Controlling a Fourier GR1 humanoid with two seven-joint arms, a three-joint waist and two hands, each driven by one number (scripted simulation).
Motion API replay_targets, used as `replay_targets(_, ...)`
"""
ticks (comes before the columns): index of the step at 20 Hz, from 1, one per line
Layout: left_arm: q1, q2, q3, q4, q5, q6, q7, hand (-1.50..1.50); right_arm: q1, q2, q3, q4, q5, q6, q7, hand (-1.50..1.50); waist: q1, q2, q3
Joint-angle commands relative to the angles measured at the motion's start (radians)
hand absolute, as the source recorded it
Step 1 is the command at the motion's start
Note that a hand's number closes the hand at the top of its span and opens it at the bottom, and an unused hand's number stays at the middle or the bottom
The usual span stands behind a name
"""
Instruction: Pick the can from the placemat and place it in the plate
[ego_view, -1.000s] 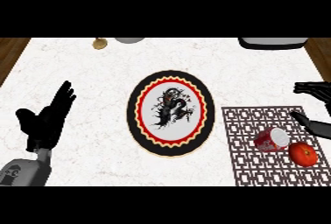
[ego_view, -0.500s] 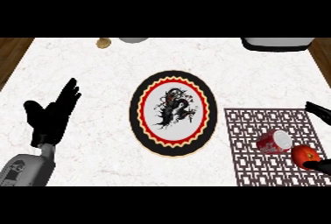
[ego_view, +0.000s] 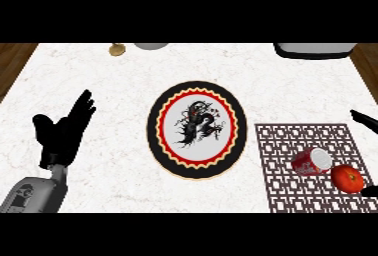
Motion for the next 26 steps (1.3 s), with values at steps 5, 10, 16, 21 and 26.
replay_targets(5, -0.001, -0.019, 0.015, -0.030, -0.018, -0.008, 0.038, 0.00, 0.043, -0.001, 0.083, -0.182, 0.154, -0.020, 0.162, -1.50, -0.005, -0.003, 0.000)
replay_targets(10, -0.011, -0.016, 0.049, -0.012, -0.034, -0.029, 0.033, 0.00, 0.049, 0.037, 0.089, -0.215, 0.270, -0.093, 0.244, -1.50, -0.005, -0.001, 0.000)
replay_targets(16, 0.011, -0.016, 0.078, -0.008, -0.037, -0.080, 0.015, 0.00, -0.023, 0.056, 0.115, -0.205, 0.380, -0.021, 0.328, -1.50, 0.002, 0.000, 0.000)
replay_targets(21, 0.026, -0.051, 0.085, -0.013, -0.093, -0.068, 0.016, 0.00, -0.010, 0.066, 0.076, -0.261, 0.414, 0.080, 0.371, -1.50, -0.002, -0.001, 0.000)
replay_targets(26, -0.021, -0.034, 0.144, 0.024, -0.060, -0.139, 0.011, 0.00, -0.113, 0.155, 0.082, -0.091, 0.526, 0.041, 0.347, -1.50, 0.003, 0.001, 0.000)
